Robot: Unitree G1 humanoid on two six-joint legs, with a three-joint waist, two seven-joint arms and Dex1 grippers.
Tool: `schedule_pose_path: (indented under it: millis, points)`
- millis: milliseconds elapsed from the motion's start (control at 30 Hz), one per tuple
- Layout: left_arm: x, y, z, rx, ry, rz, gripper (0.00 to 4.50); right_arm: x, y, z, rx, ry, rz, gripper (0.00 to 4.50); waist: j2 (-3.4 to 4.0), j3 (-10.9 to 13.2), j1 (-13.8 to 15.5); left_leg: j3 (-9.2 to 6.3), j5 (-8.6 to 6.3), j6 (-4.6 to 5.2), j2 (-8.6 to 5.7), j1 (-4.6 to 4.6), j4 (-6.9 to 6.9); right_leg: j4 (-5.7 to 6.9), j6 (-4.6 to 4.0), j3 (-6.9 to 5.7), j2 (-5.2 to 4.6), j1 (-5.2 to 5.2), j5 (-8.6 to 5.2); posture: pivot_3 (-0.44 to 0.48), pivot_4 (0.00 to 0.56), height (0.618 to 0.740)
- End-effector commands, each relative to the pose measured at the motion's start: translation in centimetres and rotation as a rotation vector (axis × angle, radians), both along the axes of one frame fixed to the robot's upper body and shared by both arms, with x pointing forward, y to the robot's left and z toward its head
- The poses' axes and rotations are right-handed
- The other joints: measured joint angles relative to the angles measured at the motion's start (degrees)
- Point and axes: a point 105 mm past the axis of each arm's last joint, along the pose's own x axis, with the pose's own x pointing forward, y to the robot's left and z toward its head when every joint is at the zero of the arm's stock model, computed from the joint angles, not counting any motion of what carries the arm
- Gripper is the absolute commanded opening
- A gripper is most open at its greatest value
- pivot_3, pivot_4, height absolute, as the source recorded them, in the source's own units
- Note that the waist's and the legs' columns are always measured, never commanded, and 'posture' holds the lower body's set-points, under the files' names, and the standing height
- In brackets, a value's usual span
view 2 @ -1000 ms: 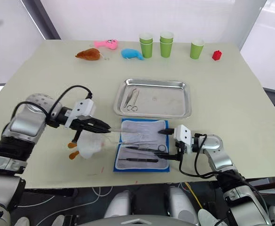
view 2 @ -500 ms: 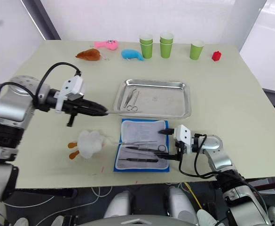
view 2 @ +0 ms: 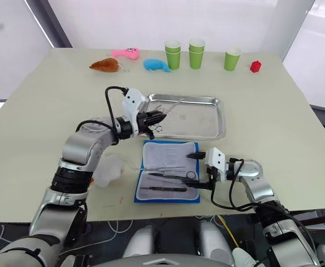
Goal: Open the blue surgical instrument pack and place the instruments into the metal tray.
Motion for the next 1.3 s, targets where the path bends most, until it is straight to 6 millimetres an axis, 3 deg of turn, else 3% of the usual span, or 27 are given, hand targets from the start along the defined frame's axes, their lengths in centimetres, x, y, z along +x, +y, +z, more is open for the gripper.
schedule_pose_path:
  millis: [33, 300, 467, 633, 1100, 1167, 1200, 1300]
  points:
    - [0.4, -0.1, 0.4, -0.014, -0.004, 0.148, 0.07, -3.1, -0.3, -6.0, -0.158, 0.216, 0.029, 4.50, 0.02, -0.01, -0.07, 0.02, 0.00, 0.00, -0.01, 0.00, 0.00, -0.01, 0.01, 0.03, 0.00, 0.00, 0.01, 0.000, 0.150, 0.740]
    - [2.0, -1.1, -0.9, -0.050, 0.045, 0.352, 0.07, -3.1, -0.2, -6.1, -0.156, 0.217, 0.031, 4.50, 0.04, -0.03, -0.07, -0.07, 0.00, -0.01, -0.05, 0.01, -0.01, 0.00, -0.02, 0.03, 0.02, 0.02, 0.02, 0.000, 0.150, 0.740]
    - [2.6, -2.5, -2.6, -0.018, 0.072, 0.372, 0.07, -3.0, 0.0, -5.8, -0.155, 0.213, 0.035, 4.50, 0.04, -0.04, -0.16, -0.07, 0.00, -0.01, -0.07, 0.02, -0.03, -0.02, -0.01, 0.04, 0.02, 0.04, 0.02, 0.000, 0.150, 0.740]
    - [3.4, -2.2, -3.7, -0.032, 0.142, 0.448, 0.07, -3.0, -0.2, -5.8, -0.157, 0.211, 0.031, 4.50, 0.08, -0.01, -0.16, -0.08, 0.00, -0.02, -0.10, 0.01, -0.03, -0.02, 0.02, 0.03, 0.03, 0.02, 0.01, 0.000, 0.150, 0.740]
    - [3.5, -1.0, -4.5, -0.042, 0.201, 0.525, 0.07, -3.3, -0.3, -6.1, -0.156, 0.215, 0.024, 4.50, 0.09, -0.02, -0.15, -0.09, 0.00, -0.03, -0.12, 0.02, -0.07, -0.03, 0.05, 0.01, 0.01, 0.02, -0.01, 0.000, 0.150, 0.740]
    - [3.5, -1.0, -4.5, -0.043, 0.201, 0.523, 0.91, -3.3, -0.3, -6.1, -0.157, 0.215, 0.025, 4.50, 0.09, -0.02, -0.15, -0.09, 0.00, -0.03, -0.12, 0.02, -0.07, -0.03, 0.06, 0.01, 0.01, 0.02, -0.01, 0.000, 0.150, 0.740]
    - [3.4, -1.0, -4.5, -0.044, 0.201, 0.522, 1.08, -3.3, -0.2, -6.1, -0.157, 0.215, 0.025, 4.50, 0.10, -0.02, -0.15, -0.09, 0.00, -0.04, -0.13, 0.02, -0.07, -0.04, 0.09, 0.00, 0.01, 0.02, -0.03, 0.000, 0.150, 0.740]
    - [3.4, -1.1, -4.2, -0.045, 0.196, 0.522, 2.48, -3.2, -0.2, -6.1, -0.157, 0.214, 0.027, 4.50, 0.10, -0.02, -0.15, -0.09, 0.00, -0.04, -0.13, 0.02, -0.07, -0.04, 0.09, 0.00, 0.01, 0.02, -0.03, 0.000, 0.150, 0.740]
